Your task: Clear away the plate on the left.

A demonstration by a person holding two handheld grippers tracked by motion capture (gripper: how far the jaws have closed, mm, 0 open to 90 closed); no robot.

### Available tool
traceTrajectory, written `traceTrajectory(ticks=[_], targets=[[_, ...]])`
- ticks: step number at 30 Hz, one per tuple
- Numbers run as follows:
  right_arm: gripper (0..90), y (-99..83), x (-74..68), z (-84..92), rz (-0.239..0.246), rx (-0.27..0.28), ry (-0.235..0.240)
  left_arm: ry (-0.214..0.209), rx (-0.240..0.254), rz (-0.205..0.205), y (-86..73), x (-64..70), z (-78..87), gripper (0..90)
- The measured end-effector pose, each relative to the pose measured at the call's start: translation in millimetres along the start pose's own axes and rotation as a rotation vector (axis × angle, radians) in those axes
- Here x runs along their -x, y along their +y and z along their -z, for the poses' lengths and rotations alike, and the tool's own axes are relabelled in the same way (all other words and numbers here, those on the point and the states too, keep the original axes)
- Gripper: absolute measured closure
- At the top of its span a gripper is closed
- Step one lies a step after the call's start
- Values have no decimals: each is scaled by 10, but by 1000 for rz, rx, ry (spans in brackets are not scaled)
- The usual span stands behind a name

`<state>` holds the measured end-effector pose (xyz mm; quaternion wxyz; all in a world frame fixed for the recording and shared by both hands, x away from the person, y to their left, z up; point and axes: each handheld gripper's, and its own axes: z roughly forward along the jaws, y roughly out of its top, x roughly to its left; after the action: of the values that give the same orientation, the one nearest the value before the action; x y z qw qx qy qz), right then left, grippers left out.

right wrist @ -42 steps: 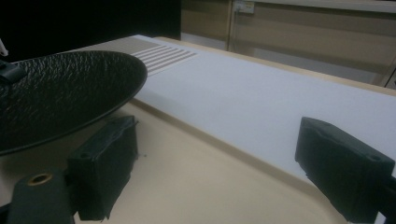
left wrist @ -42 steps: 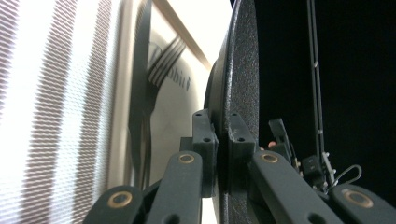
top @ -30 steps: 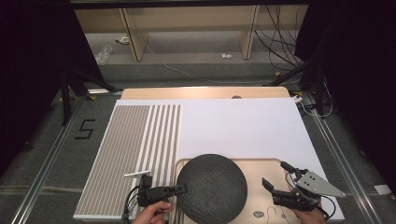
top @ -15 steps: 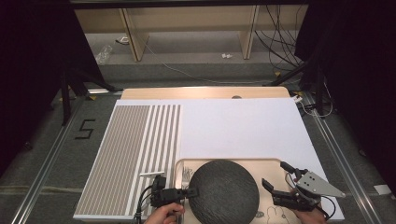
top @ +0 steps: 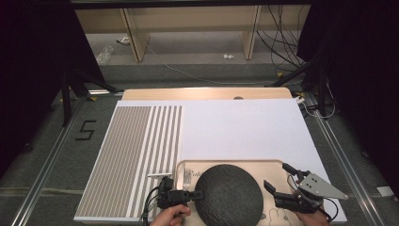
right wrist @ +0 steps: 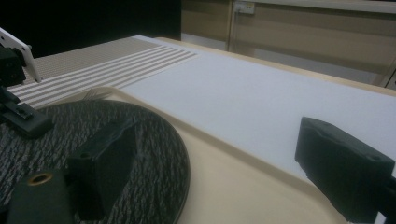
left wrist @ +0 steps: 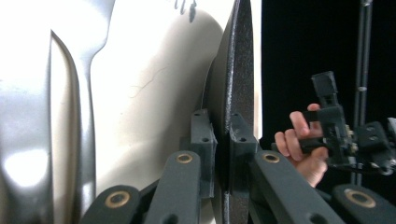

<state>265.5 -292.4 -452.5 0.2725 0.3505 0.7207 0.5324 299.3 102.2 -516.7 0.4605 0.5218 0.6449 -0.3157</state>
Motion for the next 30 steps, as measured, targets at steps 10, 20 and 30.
traceTrajectory(ticks=[10,20,30], targets=[[140,0,-5,-2,4,0,3,21,2,-5,-35,41,-82,848],[140,1,-6,4,8,-1,4,44,-4,-42,-21,47,-127,837],[140,-1,-9,0,6,-3,8,103,-11,-110,-33,78,-156,777]])
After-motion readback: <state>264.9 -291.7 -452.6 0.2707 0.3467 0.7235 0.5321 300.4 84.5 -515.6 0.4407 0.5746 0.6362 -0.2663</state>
